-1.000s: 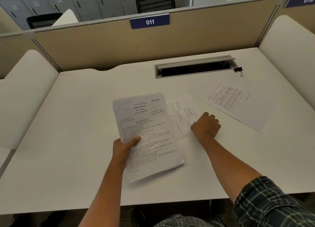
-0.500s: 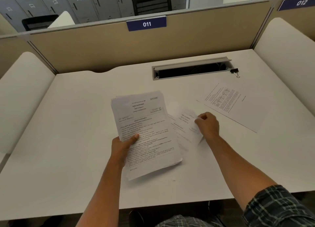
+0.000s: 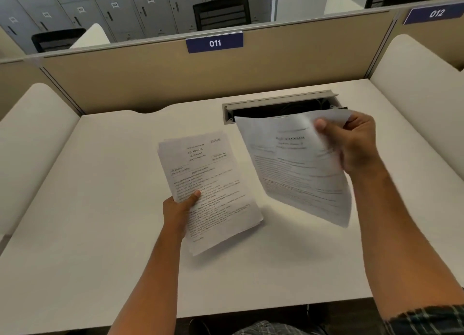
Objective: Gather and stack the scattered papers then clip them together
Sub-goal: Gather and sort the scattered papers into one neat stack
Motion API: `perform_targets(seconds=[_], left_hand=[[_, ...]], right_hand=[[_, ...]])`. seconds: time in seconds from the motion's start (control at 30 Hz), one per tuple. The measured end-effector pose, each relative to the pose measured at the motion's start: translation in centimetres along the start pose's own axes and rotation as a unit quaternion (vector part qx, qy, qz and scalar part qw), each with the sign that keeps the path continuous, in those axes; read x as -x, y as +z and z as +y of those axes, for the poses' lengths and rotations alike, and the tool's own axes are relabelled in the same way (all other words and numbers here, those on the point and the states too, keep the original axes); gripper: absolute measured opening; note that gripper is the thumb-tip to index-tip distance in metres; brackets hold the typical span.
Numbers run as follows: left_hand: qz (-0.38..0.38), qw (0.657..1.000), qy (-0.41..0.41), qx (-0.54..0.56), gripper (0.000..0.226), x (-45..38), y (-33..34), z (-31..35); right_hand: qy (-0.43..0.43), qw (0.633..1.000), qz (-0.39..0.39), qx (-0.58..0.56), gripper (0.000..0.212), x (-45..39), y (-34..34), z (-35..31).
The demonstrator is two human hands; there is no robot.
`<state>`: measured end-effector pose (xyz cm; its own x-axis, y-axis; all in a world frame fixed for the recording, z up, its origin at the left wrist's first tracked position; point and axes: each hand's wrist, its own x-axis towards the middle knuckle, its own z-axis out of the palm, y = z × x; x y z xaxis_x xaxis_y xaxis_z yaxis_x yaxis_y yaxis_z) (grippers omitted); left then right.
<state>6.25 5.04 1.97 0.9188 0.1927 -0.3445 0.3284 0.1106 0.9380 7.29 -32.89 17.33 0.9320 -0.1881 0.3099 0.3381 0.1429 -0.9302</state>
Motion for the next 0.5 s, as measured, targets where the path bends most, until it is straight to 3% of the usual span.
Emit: perform_targets(seconds=[0.07, 0.17, 0.27, 0.4, 0.5], left_hand=[[-0.009, 1.0, -0.002, -0.002, 0.031, -0.3, 0.1, 0.2], [-0.055, 0.998, -0.005, -0.032, 0.039, -0.4, 0.6, 0.4], [-0.114, 0.992, -0.01, -0.054, 0.042, -0.1, 1.7, 0.9], [-0.174, 0.978, -0.017, -0.114, 0.011, 0.7, 3.5, 1.8], [-0.226, 0.972, -0.038, -0.059, 0.019, 1.3, 3.8, 2.2]], right_hand=[[-0.002, 0.997, -0.065, -0.034, 0.008, -0.5, 0.0, -1.0], [0.056, 0.994, -0.083, -0.031, 0.018, -1.6, 1.1, -0.5], [0.123, 0.99, -0.065, 0.021, 0.033, -2.2, 2.7, 2.0], [0.186, 0.97, 0.021, 0.152, 0.024, -2.0, 4.6, 6.6], [0.19, 0.947, 0.064, 0.251, 0.023, -1.5, 5.3, 9.0]])
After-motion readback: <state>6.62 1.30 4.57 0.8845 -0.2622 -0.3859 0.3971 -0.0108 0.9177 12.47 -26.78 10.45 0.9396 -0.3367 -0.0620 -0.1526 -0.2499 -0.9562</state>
